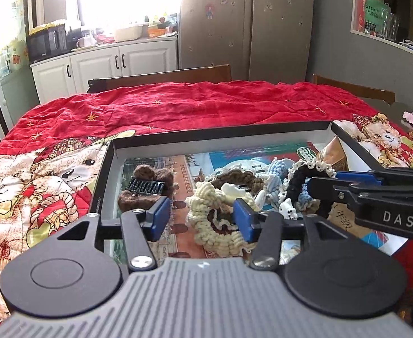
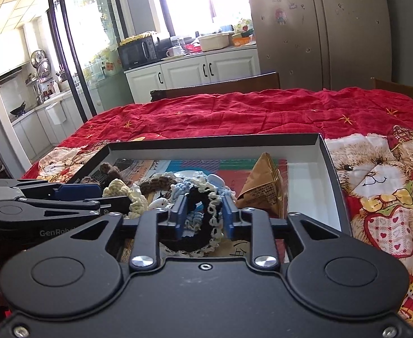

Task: Organize objects
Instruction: 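Lower both scrunchies into the box and open both tools to release them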

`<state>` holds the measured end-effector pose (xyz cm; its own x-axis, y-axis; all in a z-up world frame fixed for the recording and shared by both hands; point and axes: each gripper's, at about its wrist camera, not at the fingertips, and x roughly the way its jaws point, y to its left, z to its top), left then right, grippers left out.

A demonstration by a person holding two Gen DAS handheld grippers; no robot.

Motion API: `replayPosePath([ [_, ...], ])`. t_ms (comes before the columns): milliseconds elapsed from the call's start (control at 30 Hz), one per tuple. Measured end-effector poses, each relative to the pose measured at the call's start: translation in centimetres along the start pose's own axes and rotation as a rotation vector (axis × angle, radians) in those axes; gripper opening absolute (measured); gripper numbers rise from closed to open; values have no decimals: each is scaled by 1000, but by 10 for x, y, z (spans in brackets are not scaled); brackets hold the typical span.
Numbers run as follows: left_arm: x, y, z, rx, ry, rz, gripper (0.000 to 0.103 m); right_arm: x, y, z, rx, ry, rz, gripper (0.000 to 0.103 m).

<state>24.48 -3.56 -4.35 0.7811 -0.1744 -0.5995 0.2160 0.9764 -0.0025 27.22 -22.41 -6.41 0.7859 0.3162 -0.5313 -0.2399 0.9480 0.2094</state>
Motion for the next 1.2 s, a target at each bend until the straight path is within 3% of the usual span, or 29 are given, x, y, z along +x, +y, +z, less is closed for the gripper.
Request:
replayPosePath([
  [233,-10,-1,1,2,-30,-6,78,-7,2,3,5,-26,-1,38],
  [1200,-39,-6,-2,21,-73,12,86,-38,6,7,-7,-59,-21,38],
])
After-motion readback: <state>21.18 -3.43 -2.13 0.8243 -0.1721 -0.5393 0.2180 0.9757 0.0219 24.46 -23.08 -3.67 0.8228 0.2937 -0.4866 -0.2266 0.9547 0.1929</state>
